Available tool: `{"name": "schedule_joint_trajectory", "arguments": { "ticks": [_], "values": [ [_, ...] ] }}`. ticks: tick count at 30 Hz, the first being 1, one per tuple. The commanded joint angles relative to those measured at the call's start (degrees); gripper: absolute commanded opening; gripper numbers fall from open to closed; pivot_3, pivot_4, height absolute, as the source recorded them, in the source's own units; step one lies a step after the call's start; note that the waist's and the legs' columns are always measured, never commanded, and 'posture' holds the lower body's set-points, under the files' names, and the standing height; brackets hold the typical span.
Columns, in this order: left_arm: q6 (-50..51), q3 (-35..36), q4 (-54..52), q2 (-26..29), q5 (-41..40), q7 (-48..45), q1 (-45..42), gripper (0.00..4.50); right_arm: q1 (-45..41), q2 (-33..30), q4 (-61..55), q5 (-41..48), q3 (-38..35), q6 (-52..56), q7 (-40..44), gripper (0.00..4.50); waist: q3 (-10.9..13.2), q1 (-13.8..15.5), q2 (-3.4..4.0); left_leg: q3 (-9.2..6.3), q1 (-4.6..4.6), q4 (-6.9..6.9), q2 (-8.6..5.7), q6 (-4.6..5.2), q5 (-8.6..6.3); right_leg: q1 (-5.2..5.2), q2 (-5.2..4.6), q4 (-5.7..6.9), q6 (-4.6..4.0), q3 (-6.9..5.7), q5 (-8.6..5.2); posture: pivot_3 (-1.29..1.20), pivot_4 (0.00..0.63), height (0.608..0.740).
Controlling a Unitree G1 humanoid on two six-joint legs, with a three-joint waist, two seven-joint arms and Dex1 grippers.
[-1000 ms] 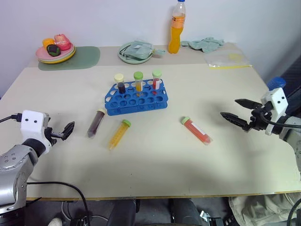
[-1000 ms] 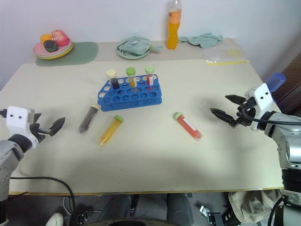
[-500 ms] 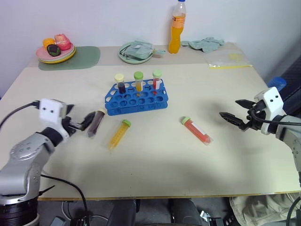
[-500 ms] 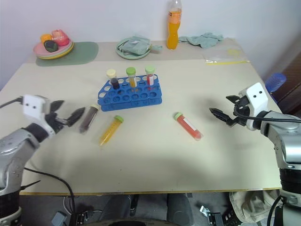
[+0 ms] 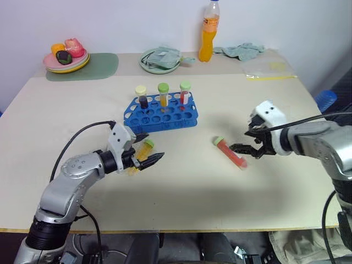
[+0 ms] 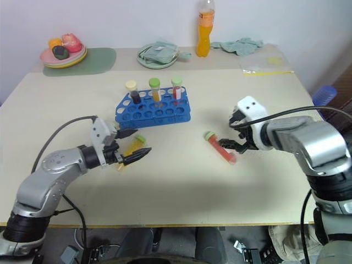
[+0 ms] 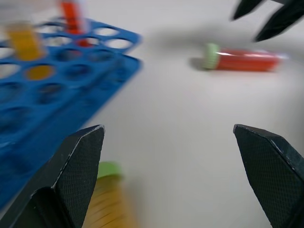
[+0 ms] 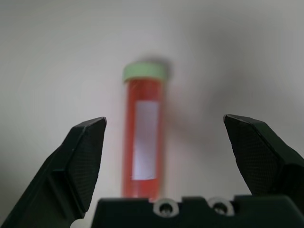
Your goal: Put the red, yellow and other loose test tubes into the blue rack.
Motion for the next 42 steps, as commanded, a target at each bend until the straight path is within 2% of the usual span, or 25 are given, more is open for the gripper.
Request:
{"name": "schedule_joint_trajectory", "arguments": {
  "ticks": [1, 12, 15, 20, 21, 25, 28, 31, 33, 36, 38, 40, 42],
  "values": [
    [-1.91, -2.63, -2.52, -0.82, 0.55, -0.98, 0.11, 4.5, -5.3, 0.75, 3.24, -0.59, 3.81, 3.92, -0.25, 4.37, 0.0, -0.07, 0.0, 0.0, 0.0, 0.0, 0.0, 0.01, -0.01, 0.01, 0.0, -0.02, 0.0, -0.01, 0.0, 0.0, 0.15, 0.74],
    [-3.71, -9.67, -6.97, -3.29, 3.34, -0.15, 4.05, 4.5, -14.05, 7.26, 15.05, -1.02, 11.31, 8.53, -0.6, 4.37, 0.0, -0.24, 0.0, 0.01, 0.01, -0.03, 0.01, 0.02, -0.01, -0.01, 0.03, -0.03, 0.0, -0.01, 0.0, 0.0, 0.15, 0.74],
    [-3.81, -9.74, -7.16, -3.46, 3.51, 0.17, 4.44, 4.5, -14.72, 7.92, 16.27, -0.78, 12.08, 8.66, -0.3, 3.54, 0.0, -0.14, 0.0, 0.0, 0.01, -0.01, 0.01, 0.01, -0.01, -0.01, 0.03, -0.02, 0.0, -0.01, 0.0, 0.0, 0.15, 0.74],
    [-4.89, -9.63, -6.33, -2.97, 4.25, 0.11, 4.76, 4.5, -15.34, 8.53, 17.21, -0.36, 11.95, 8.86, -0.19, 1.03, 0.0, -0.2, 0.0, 0.0, 0.01, -0.02, 0.0, 0.02, -0.01, -0.01, 0.03, -0.02, 0.0, -0.02, 0.0, 0.0, 0.15, 0.74],
    [-5.09, -9.68, -6.15, -2.88, 4.48, 0.06, 4.74, 4.5, -15.52, 8.53, 17.13, -0.25, 11.9, 8.88, -0.11, 0.74, 0.0, -0.24, 0.0, 0.0, 0.01, -0.02, 0.0, 0.02, -0.01, -0.02, 0.03, -0.02, 0.0, -0.02, 0.0, 0.0, 0.15, 0.74],
    [-5.27, -8.92, -5.65, -2.85, 4.26, -0.2, 4.79, 4.5, -16.34, 6.64, 13.32, 1.46, 10.59, 7.62, 2.14, 0.71, 0.01, -0.23, 0.02, 0.0, 0.01, -0.02, 0.0, 0.02, -0.01, -0.02, 0.03, -0.02, 0.01, -0.02, 0.0, 0.0, 0.15, 0.74],
    [-5.95, -6.45, -3.84, -3.13, 4.2, 0.99, 5.55, 4.5, -12.58, 7.47, 7.34, 2.84, 1.66, -5.47, 4.71, 0.71, 0.02, -0.24, 0.03, 0.0, -0.01, -0.04, 0.0, 0.02, -0.01, -0.05, 0.03, -0.02, 0.01, -0.02, 0.0, 0.0, 0.15, 0.74],
    [-5.44, -0.98, -1.68, -5.61, 2.07, 4.76, 5.23, 4.5, -6.55, 15.55, 5.11, 1.95, -9.39, -23.12, 0.15, 0.71, 0.0, -0.33, -0.01, 0.01, 0.03, -0.04, 0.04, 0.04, -0.02, 0.02, 0.07, -0.04, 0.02, -0.05, 0.01, 0.0, 0.15, 0.74],
    [-5.25, 1.81, -0.67, -6.86, 1.44, 6.63, 4.74, 4.5, -4.28, 20.58, 4.97, 2.85, -13.88, -28.06, -2.02, 0.71, 0.0, -0.28, 0.0, 0.01, 0.04, 0.0, 0.04, 0.03, -0.02, 0.01, 0.07, 0.03, 0.02, -0.04, 0.01, 0.0, 0.15, 0.74],
    [-5.41, 5.38, 1.61, -8.13, 1.63, 9.66, 3.05, 4.5, -1.32, 32.38, 7.0, 2.94, -18.61, -36.51, -9.64, 0.71, 0.0, -0.29, 0.0, -0.02, 0.04, 0.02, 0.03, 0.01, -0.01, -0.01, 0.06, 0.08, 0.02, -0.04, 0.01, 0.0, 0.15, 0.74],
    [-4.87, 7.09, 2.94, -8.78, 1.06, 10.92, 1.89, 4.5, -0.21, 38.57, 9.55, -0.18, -18.12, -44.48, -13.23, 0.71, 0.0, -0.46, 0.0, -0.03, 0.04, 0.02, 0.02, -0.05, 0.03, -0.06, 0.06, 0.16, 0.02, -0.02, 0.01, 0.0, 0.15, 0.74],
    [-4.55, 8.07, 4.21, -8.99, 1.02, 11.63, 0.85, 4.5, 0.24, 42.33, 13.83, -6.32, -14.89, -54.66, -15.63, 0.71, 0.0, -0.55, 0.01, -0.01, 0.04, 0.02, 0.01, -0.26, 0.15, -0.14, 0.06, 0.28, 0.02, 0.02, 0.01, 0.0, 0.15, 0.74],
    [-4.48, 8.52, 4.95, -8.75, 0.99, 11.61, 0.37, 4.5, -0.29, 46.34, 18.55, -8.9, -14.55, -61.32, -18.62, 0.71, 0.0, -0.77, 0.02, 0.02, 0.04, 0.01, 0.0, -0.32, 0.18, -0.2, 0.06, 0.34, 0.02, 0.04, 0.01, 0.0, 0.15, 0.74]
  ]
}}
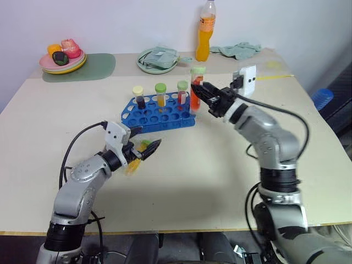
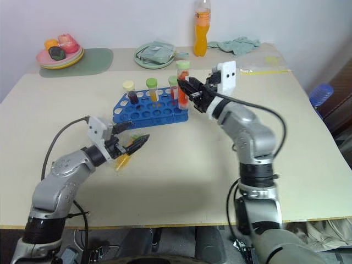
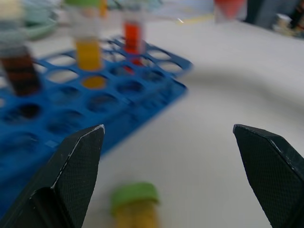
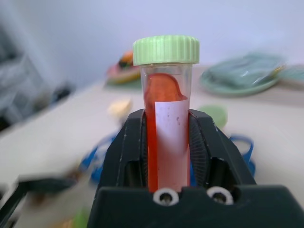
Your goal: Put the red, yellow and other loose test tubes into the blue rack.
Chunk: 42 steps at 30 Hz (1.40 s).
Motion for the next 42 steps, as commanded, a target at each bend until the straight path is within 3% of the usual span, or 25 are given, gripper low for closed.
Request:
{"name": "schedule_joint_trajectory", "arguments": {
  "ticks": [1, 10, 40, 42],
  "values": [
    [-0.16, 1.82, 0.2, 0.3, -0.77, 0.21, -0.68, 4.5, -1.25, 4.61, 5.74, -5.74, 1.08, -13.68, -4.71, 0.71, 0.0, -0.36, 0.0, 0.0, 0.0, 0.0, 0.0, -0.02, 0.01, -0.01, 0.0, 0.02, 0.0, 0.01, 0.0, 0.0, 0.15, 0.74],
    [0.29, 2.03, -0.23, 0.88, -0.56, -0.22, 0.28, 4.5, 1.13, 8.68, 14.04, -13.67, 7.29, -28.94, -4.49, 0.71, 0.0, -1.32, 0.01, -0.04, 0.01, -0.09, 0.02, -0.18, 0.11, -0.09, 0.03, 0.1, -0.02, 0.01, -0.01, 0.0, 0.15, 0.74],
    [2.22, 1.99, -1.82, 0.86, -1.08, 0.05, 1.25, 4.5, -1.56, 11.87, 34.2, -18.37, 7.63, -46.41, -5.66, 0.71, 0.0, -1.4, 0.03, -0.05, 0.08, -0.09, 0.03, -0.2, 0.12, -0.03, 0.04, 0.13, -0.02, 0.03, -0.01, 0.0, 0.15, 0.74],
    [2.45, 2.18, -1.98, 0.87, -1.2, 0.2, 1.31, 4.5, -1.16, 12.01, 33.25, -16.92, 7.39, -46.2, -3.9, 1.76, 0.0, -1.42, 0.03, -0.05, 0.08, -0.09, 0.03, -0.2, 0.12, -0.03, 0.04, 0.13, -0.02, 0.03, -0.01, 0.0, 0.15, 0.74]
  ]
}}
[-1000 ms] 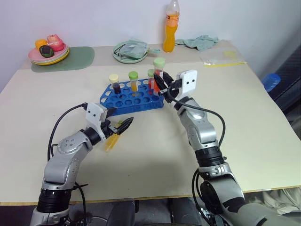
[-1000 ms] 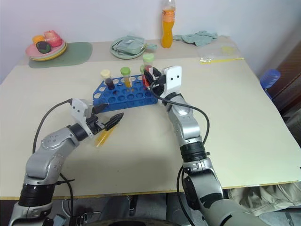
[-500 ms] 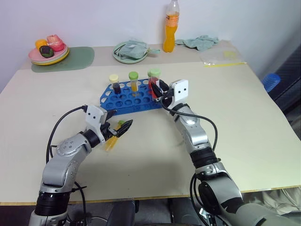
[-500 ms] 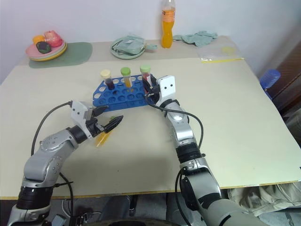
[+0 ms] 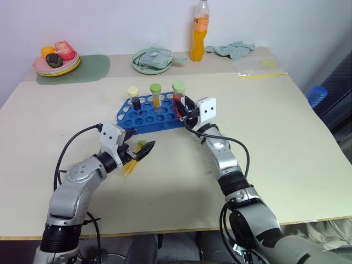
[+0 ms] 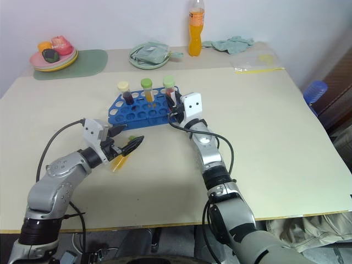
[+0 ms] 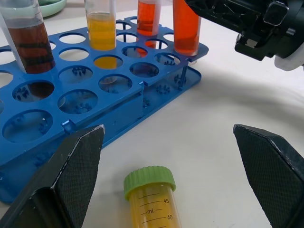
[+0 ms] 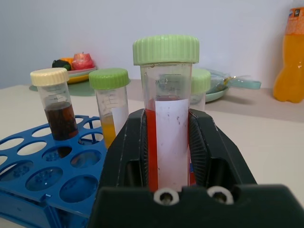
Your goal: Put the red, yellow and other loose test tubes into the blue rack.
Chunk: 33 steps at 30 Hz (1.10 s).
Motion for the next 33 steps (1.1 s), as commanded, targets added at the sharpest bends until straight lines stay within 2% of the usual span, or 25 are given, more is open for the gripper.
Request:
{"name": "schedule_joint_trajectory", "arguments": {
  "ticks": [1, 5, 10, 14, 21, 23, 25, 29, 33],
  "values": [
    [-0.04, 1.04, -2.16, -0.01, -1.12, 0.35, -0.42, 4.5, -0.5, 1.01, -2.62, 2.3, -0.47, -1.08, 2.39, 2.17, 0.0, -0.02, 0.0, 0.0, 0.0, 0.0, 0.0, 0.0, 0.0, 0.0, 0.0, 0.0, 0.0, 0.0, 0.0, 0.0, 0.15, 0.74],
    [1.69, 2.46, -3.66, 0.46, -1.98, 1.57, -1.15, 4.5, 0.1, 0.0, -7.17, 0.66, -0.4, -1.53, 0.45, 4.19, 0.01, 0.06, 0.01, -0.01, 0.0, 0.0, 0.0, 0.0, 0.0, 0.0, 0.0, 0.0, 0.0, 0.0, 0.0, 0.0, 0.15, 0.74],
    [6.2, 4.77, -7.93, 2.73, -4.2, 3.3, -2.33, 4.5, 3.95, -2.78, -19.41, 2.81, -0.45, 3.73, 2.72, 4.19, 0.01, 0.14, 0.01, -0.02, 0.0, 0.0, 0.0, 0.0, 0.0, 0.0, -0.01, 0.0, 0.0, 0.01, 0.0, 0.0, 0.15, 0.74],
    [14.11, 8.69, -10.18, 4.26, -9.84, 5.39, -4.26, 4.5, 7.16, -7.16, -29.58, 5.59, -0.94, 10.87, 5.82, 4.19, 0.01, 0.26, 0.01, -0.03, 0.0, 0.01, 0.0, 0.03, -0.02, 0.02, -0.01, 0.0, 0.0, 0.0, 0.0, 0.0, 0.15, 0.74],
    [23.62, 9.28, -9.26, 11.7, -7.13, 10.78, -8.35, 4.5, 12.92, -20.85, -42.41, 10.03, 0.74, 25.66, 17.63, 4.19, 0.01, 0.26, 0.01, -0.04, 0.0, 0.0, -0.01, 0.29, -0.17, 0.04, 0.02, 0.0, 0.0, -0.01, 0.0, 0.0, 0.15, 0.74],
    [29.3, 9.34, -6.46, 14.0, -6.05, 13.44, -10.91, 4.5, 14.55, -23.97, -44.81, 10.27, 0.69, 26.8, 19.78, 4.19, 0.01, 0.22, 0.01, -0.01, 0.01, 0.01, -0.01, 0.31, -0.18, 0.05, 0.01, -0.01, 0.0, 0.0, -0.01, 0.0, 0.15, 0.74],
    [40.31, 8.56, -3.05, 16.26, -6.55, 15.58, -16.93, 4.5, 15.81, -25.93, -46.65, 11.67, -0.38, 28.66, 21.07, 4.19, 0.03, 0.28, -0.01, -0.01, 0.03, 0.01, -0.01, 0.32, -0.18, 0.05, 0.02, -0.01, 0.0, 0.0, -0.01, 0.0, 0.15, 0.74],
    [57.75, 5.59, 1.44, 17.19, -7.14, 17.09, -28.41, 4.5, 17.61, -29.0, -49.08, 11.94, 0.19, 30.11, 23.81, 4.19, 0.04, 0.26, -0.06, -0.06, 0.01, 0.1, -0.04, 0.36, -0.2, 0.14, 0.04, 0.0, 0.02, -0.05, -0.01, 0.0, 0.15, 0.74],
    [62.89, -0.64, 1.15, 20.23, -12.95, 14.72, -32.07, 4.5, 18.85, -30.15, -50.96, 11.8, 0.94, 30.72, 25.11, 4.19, 0.04, 0.06, -0.06, -0.06, 0.02, 0.03, -0.03, 0.35, -0.2, 0.11, 0.04, -0.02, 0.02, -0.04, -0.01, 0.0, 0.15, 0.74]
  ]
}}
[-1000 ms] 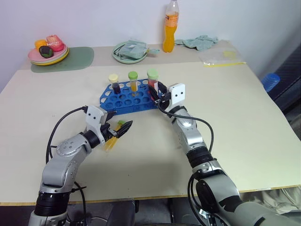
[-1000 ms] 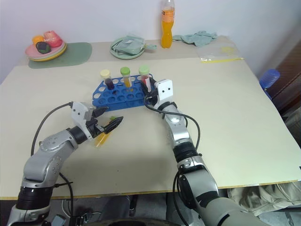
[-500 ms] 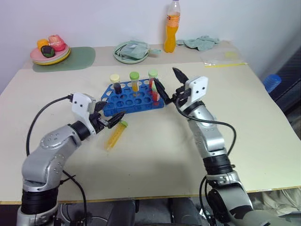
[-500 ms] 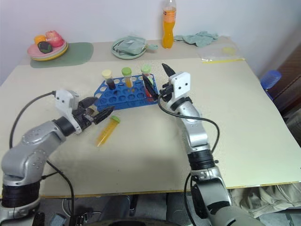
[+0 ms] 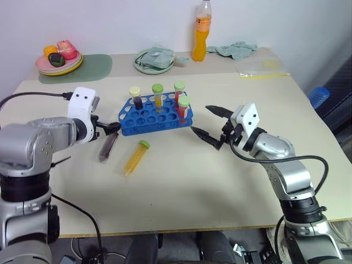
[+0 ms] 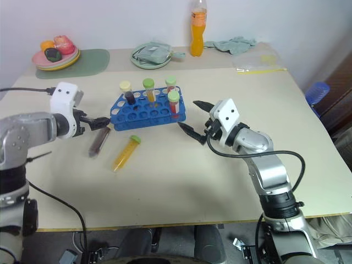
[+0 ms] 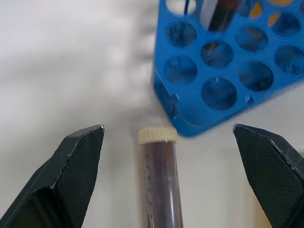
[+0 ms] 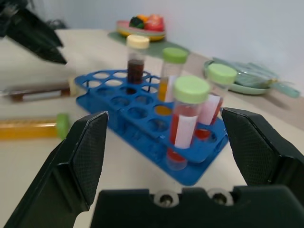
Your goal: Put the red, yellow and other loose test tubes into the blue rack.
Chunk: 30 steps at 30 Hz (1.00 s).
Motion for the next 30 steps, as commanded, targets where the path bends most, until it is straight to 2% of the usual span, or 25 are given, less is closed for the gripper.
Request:
{"name": "schedule_joint_trajectory", "arguments": {
  "ticks": [1, 4, 8, 13, 18, 21, 25, 27, 30],
  "values": [
    [2.43, -5.4, -1.38, 3.71, -6.63, -2.32, -1.65, 4.5, 0.28, -0.38, -3.27, 0.7, 0.01, 0.19, 0.59, 4.19, 0.0, -0.19, 0.0, 0.02, 0.0, -0.02, 0.02, -0.01, 0.01, -0.03, 0.0, 0.0, 0.0, 0.02, 0.0, 0.0, 0.15, 0.74],
    [2.43, -10.43, -0.54, 6.81, -14.54, -2.09, -4.08, 4.5, 0.81, -0.49, -3.82, 0.27, 0.39, 0.11, 0.88, 4.19, 0.01, 0.07, -0.01, 0.0, 0.0, -0.02, 0.05, -0.05, 0.03, -0.06, 0.02, 0.03, -0.01, 0.03, 0.0, 0.0, 0.15, 0.74],
    [2.43, -18.67, -0.78, 7.82, -21.09, 3.86, -7.45, 4.5, 1.99, -1.38, -5.2, 0.37, 1.1, 0.51, 2.25, 4.19, 0.01, 0.42, -0.01, -0.02, -0.01, 0.03, 0.01, -0.04, 0.02, 0.01, -0.04, -0.03, -0.01, 0.03, 0.0, 0.0, 0.15, 0.74],
    [2.43, -22.19, 1.2, 2.64, -29.42, 14.57, -8.31, 4.5, 4.42, -4.51, -8.5, 1.87, 1.98, 2.79, 5.81, 4.19, 0.01, 0.58, -0.02, -0.02, -0.02, 0.06, -0.01, -0.04, 0.02, 0.03, -0.07, -0.03, -0.01, 0.03, 0.0, 0.0, 0.15, 0.74],
    [2.43, -23.15, 4.95, -2.04, -31.98, 25.72, -7.54, 4.5, 6.45, -6.33, -10.55, 2.21, 1.58, 3.83, 6.78, 4.19, 0.02, 0.06, -0.03, -0.03, -0.03, 0.06, -0.01, -0.04, 0.02, -0.02, -0.05, 0.0, -0.01, 0.03, 0.0, 0.0, 0.15, 0.74],
    [2.43, -22.72, 6.54, -3.91, -34.26, 29.18, -7.62, 3.73, 6.68, -6.46, -10.69, 1.95, 1.69, 3.8, 6.55, 4.23, 0.02, 0.21, -0.03, -0.03, -0.03, 0.07, -0.01, -0.04, 0.02, -0.02, -0.05, 0.01, -0.01, 0.03, 0.0, 0.0, 0.15, 0.74],
    [2.43, -22.86, 6.97, -4.02, -37.03, 32.9, -7.87, 1.8, 6.38, -6.22, -10.82, 1.76, 2.13, 3.96, 6.32, 4.23, 0.01, 0.25, -0.03, -0.03, -0.03, 0.08, -0.02, -0.05, 0.03, -0.01, -0.06, 0.01, -0.01, 0.03, 0.0, 0.0, 0.15, 0.74],
    [2.43, -23.93, 4.9, -1.74, -37.02, 32.84, -8.43, 0.88, 6.29, -6.21, -10.86, 1.73, 2.26, 4.06, 6.31, 4.23, 0.02, 0.19, -0.04, -0.02, -0.03, 0.09, -0.02, -0.06, 0.04, -0.01, -0.06, 0.01, -0.01, 0.03, 0.0, 0.0, 0.15, 0.74],
    [0.5, -21.43, -1.96, 1.25, -36.2, 26.43, -8.44, 0.79, 6.16, -6.32, -10.82, 1.74, 2.41, 4.26, 6.46, 4.23, 0.02, 0.11, -0.04, -0.01, -0.04, 0.06, -0.01, -0.09, 0.05, -0.05, -0.05, 0.01, -0.01, 0.04, 0.0, 0.0, 0.15, 0.74]
  ]
}}
